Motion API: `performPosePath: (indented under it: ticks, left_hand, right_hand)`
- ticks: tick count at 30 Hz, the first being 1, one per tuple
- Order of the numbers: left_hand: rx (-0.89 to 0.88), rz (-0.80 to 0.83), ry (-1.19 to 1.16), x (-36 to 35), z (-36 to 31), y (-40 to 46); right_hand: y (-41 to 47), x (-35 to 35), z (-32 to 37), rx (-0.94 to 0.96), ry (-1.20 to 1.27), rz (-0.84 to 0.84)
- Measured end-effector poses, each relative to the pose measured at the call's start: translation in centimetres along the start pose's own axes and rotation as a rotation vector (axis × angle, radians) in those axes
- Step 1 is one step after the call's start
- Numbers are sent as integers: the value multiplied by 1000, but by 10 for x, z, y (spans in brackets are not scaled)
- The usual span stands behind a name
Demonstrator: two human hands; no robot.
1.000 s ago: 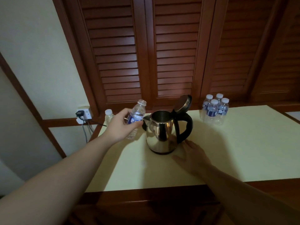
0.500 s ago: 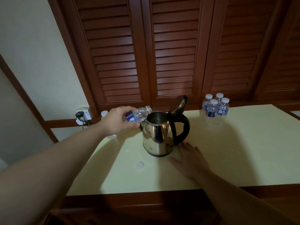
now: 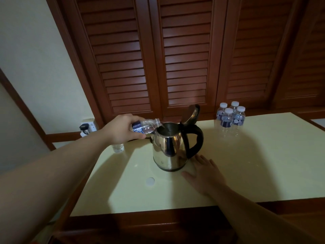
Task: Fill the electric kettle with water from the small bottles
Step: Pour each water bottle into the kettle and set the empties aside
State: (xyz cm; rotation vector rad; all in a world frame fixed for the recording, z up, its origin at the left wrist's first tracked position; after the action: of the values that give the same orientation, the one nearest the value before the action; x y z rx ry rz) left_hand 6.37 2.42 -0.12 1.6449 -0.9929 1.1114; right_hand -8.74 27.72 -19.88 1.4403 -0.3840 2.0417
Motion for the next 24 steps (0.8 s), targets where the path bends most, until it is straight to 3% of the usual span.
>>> performPosePath:
  ticks: [24]
  left_hand:
    - [-79, 36, 157, 17, -7, 4]
  right_hand:
    - [-2, 4, 2, 0, 19, -3]
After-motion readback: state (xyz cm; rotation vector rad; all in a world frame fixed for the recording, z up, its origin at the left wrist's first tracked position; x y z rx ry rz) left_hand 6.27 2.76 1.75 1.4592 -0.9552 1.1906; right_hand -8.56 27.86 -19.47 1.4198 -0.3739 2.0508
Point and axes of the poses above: each hand's wrist, its own y-axis towards the middle knuckle, its own x-axis out of the back of the hand, z = x × y, the point moved 7 cm from there along y, towards the middle knuckle, and after that the axes turned 5 degrees about y, right-handed, at the moved point
